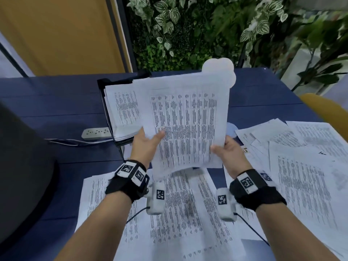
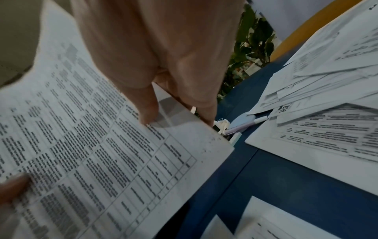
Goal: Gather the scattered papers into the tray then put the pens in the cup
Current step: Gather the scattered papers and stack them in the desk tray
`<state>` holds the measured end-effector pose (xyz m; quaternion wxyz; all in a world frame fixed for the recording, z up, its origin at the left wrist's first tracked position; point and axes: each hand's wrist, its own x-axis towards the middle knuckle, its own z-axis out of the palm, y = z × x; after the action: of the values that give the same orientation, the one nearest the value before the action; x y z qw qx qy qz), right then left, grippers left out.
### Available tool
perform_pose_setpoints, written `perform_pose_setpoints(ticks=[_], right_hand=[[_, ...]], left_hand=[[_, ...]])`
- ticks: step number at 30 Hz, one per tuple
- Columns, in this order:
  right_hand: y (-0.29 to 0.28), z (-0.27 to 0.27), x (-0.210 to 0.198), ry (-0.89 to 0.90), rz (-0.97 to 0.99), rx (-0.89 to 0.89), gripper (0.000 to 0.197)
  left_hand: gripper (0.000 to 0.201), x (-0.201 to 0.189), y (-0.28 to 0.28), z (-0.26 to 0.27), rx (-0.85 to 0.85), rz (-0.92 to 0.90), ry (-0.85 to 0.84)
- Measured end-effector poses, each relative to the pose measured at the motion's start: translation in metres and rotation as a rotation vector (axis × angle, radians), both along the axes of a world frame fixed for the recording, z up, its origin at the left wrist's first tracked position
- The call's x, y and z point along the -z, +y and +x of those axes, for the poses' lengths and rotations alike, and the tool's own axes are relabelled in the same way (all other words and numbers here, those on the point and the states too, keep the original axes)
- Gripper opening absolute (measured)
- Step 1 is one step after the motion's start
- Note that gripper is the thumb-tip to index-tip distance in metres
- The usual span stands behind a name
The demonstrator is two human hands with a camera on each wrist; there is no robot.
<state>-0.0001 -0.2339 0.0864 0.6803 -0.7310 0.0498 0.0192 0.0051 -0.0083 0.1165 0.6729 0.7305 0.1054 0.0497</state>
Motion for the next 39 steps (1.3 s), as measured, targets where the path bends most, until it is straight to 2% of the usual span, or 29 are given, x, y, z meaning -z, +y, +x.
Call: perform_pose_setpoints(ticks=[4,7,12,15,20,23,27,30,32,34,37,39], right_hand=[[0.002,0.000,0.014,0.002,-0.081,0.008,0.037],[0.004,-0.004,0.024,0.080,-0.162,0.015,0.035],[0.002,-0.008,0.044,0.189,-0.224,0.041,0.030],[0.000,-0.006,0.043,0.194,-0.197,0.056,0.037],[-0.002,-0.003,0.048,0.225,-0.134,0.061,0.028],[-0.006,-0.006,0.060,0.317,-0.238,-0.006,0.024],[-0.008,-0.015,0.080,0.432,-0.386,-0.083,0.024],[-0.010,-0.022,0.097,0.508,-0.501,-0.173,0.036],[-0.009,-0.026,0.106,0.532,-0.513,-0.220,0.045],[-0.004,-0.029,0.105,0.513,-0.508,-0.230,0.033],[0.003,-0.029,0.099,0.488,-0.458,-0.209,0.020],[0.007,-0.029,0.096,0.567,-0.402,-0.240,0.018]], left_hand=[[0.054,0.012,0.000,0.002,-0.017,0.089,-0.008],[0.035,0.038,0.004,0.002,0.019,0.069,0.071],[0.030,0.074,0.001,-0.008,0.146,0.130,0.205],[0.021,0.074,0.000,-0.008,0.143,0.110,0.214],[0.012,0.059,0.001,-0.007,0.135,0.086,0.232],[0.020,0.062,0.007,-0.009,0.106,0.099,0.265],[0.045,0.085,0.018,-0.019,0.177,0.124,0.452],[0.055,0.106,0.025,-0.036,0.236,0.206,0.582],[0.045,0.115,0.030,-0.044,0.251,0.239,0.579],[0.038,0.120,0.035,-0.049,0.237,0.219,0.578],[0.039,0.123,0.045,-0.050,0.193,0.172,0.585],[0.039,0.128,0.054,-0.047,0.153,0.121,0.600]])
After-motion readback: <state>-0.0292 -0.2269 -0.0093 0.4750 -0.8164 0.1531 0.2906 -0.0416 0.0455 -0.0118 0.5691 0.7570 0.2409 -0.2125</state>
